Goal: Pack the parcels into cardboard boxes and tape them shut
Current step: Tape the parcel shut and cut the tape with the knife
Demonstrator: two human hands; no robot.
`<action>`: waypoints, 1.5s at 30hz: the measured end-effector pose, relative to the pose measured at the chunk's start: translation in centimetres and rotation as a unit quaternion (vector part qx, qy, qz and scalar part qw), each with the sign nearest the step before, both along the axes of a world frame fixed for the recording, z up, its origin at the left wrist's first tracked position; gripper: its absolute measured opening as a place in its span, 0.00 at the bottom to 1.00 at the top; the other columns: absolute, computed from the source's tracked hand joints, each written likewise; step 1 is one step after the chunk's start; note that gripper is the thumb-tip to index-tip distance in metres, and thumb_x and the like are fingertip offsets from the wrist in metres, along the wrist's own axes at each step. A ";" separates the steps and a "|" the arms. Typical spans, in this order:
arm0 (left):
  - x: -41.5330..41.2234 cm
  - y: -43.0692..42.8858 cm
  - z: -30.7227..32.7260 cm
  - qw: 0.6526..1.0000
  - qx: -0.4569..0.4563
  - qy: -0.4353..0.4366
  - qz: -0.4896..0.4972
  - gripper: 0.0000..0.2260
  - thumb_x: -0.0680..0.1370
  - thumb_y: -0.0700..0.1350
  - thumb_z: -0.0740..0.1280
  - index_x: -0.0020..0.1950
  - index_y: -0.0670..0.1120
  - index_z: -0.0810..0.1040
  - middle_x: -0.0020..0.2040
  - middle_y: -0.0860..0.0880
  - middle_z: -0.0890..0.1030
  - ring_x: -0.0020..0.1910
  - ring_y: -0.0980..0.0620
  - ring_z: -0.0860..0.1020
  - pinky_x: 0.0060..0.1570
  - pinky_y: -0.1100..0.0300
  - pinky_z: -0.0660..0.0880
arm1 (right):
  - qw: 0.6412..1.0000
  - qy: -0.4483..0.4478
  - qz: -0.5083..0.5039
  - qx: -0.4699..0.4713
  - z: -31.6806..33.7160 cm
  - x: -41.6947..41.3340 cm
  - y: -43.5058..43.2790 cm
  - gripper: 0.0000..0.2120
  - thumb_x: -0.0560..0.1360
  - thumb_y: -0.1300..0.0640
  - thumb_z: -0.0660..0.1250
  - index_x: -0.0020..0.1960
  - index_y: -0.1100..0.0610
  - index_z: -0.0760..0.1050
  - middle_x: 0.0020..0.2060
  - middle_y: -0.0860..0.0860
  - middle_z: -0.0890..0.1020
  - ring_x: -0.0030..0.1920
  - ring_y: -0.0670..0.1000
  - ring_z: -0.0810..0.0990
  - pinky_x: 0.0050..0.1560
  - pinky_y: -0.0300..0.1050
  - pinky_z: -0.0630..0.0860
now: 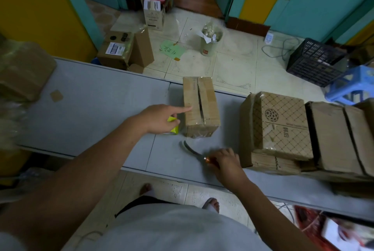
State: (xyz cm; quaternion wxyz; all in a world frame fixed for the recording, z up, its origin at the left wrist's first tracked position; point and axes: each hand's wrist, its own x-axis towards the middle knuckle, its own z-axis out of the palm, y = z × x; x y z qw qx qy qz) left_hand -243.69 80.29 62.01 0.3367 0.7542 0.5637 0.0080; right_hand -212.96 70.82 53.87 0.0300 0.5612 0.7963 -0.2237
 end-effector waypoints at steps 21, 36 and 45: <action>0.5 0.3 0.5 0.997 -0.073 -0.038 -0.010 0.33 0.82 0.49 0.62 0.80 0.75 0.53 0.82 0.57 0.66 0.74 0.52 0.73 0.61 0.55 0.75 | 0.927 0.285 -0.185 -0.161 10.0 -8.0 -0.1 0.12 0.85 0.48 0.62 0.59 0.56 0.77 0.41 0.51 0.85 0.27 0.57 0.83 0.27 0.51 0.82; 0.9 1.0 1.7 0.996 -0.024 0.057 -0.065 0.32 0.84 0.50 0.61 0.82 0.71 0.51 0.75 0.48 0.75 0.60 0.50 0.80 0.47 0.56 0.72 | 0.997 -0.058 -0.035 -0.027 3.1 -7.1 0.5 0.18 0.84 0.42 0.57 0.58 0.52 0.79 0.49 0.53 0.83 0.48 0.56 0.83 0.47 0.48 0.78; -2.1 -1.6 -0.6 0.992 0.068 0.079 -0.066 0.41 0.84 0.47 0.62 0.78 0.76 0.35 0.33 0.45 0.76 0.31 0.47 0.76 0.31 0.53 0.73 | 0.999 -0.014 -0.035 0.010 -1.5 -3.5 0.2 0.14 0.80 0.44 0.67 0.55 0.54 0.81 0.49 0.53 0.79 0.51 0.57 0.79 0.48 0.47 0.74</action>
